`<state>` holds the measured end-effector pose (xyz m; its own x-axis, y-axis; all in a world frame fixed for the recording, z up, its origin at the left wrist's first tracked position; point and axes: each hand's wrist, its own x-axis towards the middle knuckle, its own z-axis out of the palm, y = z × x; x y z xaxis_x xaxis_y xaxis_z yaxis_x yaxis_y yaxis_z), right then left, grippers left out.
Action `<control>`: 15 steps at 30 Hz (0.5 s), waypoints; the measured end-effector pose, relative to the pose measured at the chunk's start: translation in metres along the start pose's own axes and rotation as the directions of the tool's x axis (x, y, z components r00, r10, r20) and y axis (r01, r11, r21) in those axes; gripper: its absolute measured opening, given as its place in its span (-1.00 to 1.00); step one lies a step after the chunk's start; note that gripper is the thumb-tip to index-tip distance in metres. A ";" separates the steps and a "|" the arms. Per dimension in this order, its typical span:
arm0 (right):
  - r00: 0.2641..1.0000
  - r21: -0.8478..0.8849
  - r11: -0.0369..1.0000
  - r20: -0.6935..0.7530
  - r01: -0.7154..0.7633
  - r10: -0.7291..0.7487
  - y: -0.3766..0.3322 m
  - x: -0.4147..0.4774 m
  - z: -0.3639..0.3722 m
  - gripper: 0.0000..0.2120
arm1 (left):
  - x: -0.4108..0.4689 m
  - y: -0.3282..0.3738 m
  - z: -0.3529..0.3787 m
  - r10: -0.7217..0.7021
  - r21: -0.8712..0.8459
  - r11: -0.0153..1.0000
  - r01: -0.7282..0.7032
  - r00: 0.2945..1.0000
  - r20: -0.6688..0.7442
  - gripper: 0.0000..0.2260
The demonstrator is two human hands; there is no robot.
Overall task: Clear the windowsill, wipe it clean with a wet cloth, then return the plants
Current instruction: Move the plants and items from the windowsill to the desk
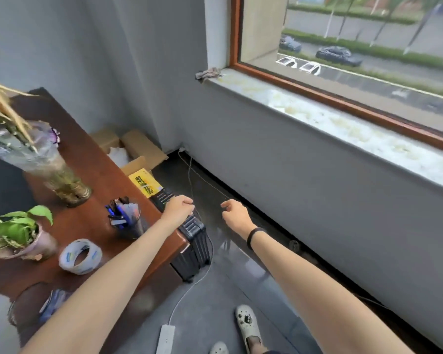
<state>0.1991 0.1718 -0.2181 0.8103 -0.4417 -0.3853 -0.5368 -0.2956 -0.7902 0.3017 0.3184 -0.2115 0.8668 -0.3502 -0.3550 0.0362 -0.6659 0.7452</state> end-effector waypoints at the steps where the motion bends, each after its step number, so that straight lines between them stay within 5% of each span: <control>1: 0.998 0.020 0.999 -0.049 -0.038 0.039 0.014 -0.005 -0.019 -0.63 | -0.002 0.011 0.013 0.013 -0.002 1.000 -0.013 0.999 0.033 -0.80; 6: 0.928 0.168 0.970 -0.302 -0.174 0.219 0.079 -0.033 -0.113 -0.64 | -0.011 0.077 0.095 0.132 0.023 0.990 -0.137 0.977 0.167 -0.85; 15: 0.813 0.301 0.931 -0.477 -0.206 0.334 0.178 -0.106 -0.279 -0.63 | -0.057 0.221 0.280 0.296 0.091 0.927 -0.364 0.859 0.418 -0.83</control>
<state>-0.0479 -0.0706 -0.1844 0.3671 -0.8621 -0.3494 -0.5960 0.0704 -0.7999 0.1208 0.0073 -0.1844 0.5474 -0.7732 -0.3202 -0.3271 -0.5499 0.7686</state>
